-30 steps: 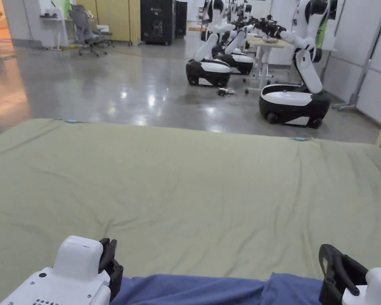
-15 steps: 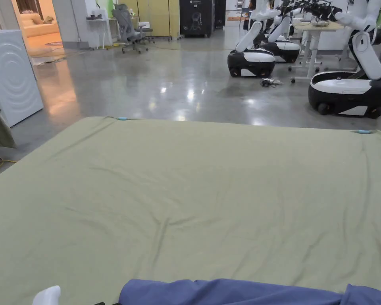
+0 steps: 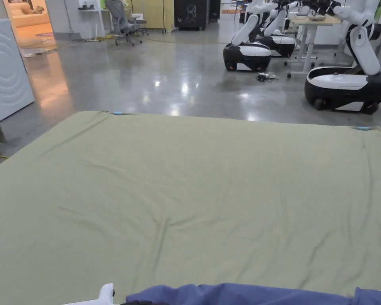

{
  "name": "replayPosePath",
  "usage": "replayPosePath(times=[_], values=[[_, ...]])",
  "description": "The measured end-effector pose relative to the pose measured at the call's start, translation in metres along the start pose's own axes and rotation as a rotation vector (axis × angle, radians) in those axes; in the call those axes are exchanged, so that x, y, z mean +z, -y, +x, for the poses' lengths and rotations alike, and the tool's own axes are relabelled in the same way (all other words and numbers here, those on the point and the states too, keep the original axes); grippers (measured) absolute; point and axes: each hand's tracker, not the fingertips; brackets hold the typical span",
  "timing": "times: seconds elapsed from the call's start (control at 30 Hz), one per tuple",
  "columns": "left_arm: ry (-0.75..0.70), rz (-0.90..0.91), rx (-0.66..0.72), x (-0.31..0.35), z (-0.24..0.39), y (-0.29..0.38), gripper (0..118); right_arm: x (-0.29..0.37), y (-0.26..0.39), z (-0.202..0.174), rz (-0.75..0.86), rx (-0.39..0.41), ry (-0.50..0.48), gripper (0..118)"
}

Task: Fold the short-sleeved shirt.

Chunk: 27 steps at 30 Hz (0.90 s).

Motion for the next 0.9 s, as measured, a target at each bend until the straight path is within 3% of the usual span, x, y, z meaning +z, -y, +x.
replayPosePath(times=[0.03, 0.1, 0.17, 0.27, 0.4, 0.63, 0.77, 0.9], values=[[-0.082, 0.041, -0.003, 0.005, 0.002, -0.002, 11, -0.001, 0.0, 0.001, -0.003, 0.003, -0.002, 4], [-0.09, 0.091, 0.009, 0.02, 0.009, -0.002, 11, -0.003, -0.001, -0.001, -0.005, 0.001, -0.005, 4], [-0.219, 0.163, -0.038, 0.04, 0.023, -0.01, 11, 0.0, -0.004, -0.002, 0.006, -0.009, -0.014, 4], [-0.277, 0.205, -0.048, 0.07, 0.03, -0.021, 11, 0.001, -0.008, -0.004, 0.022, -0.01, -0.03, 4], [-0.553, 0.246, -0.237, 0.067, 0.091, -0.015, 11, 0.005, -0.012, -0.005, 0.033, 0.01, -0.052, 4], [-0.794, 0.365, -0.747, -0.064, 0.226, 0.074, 11, 0.022, -0.015, 0.009, 0.047, -0.015, -0.083, 4], [-0.855, 0.259, -0.904, -0.168, 0.221, 0.116, 11, 0.031, -0.013, 0.023, 0.04, -0.037, -0.103, 4], [-0.932, 0.136, -0.929, -0.228, 0.193, 0.134, 11, 0.038, -0.009, 0.032, 0.036, -0.046, -0.108, 4]])
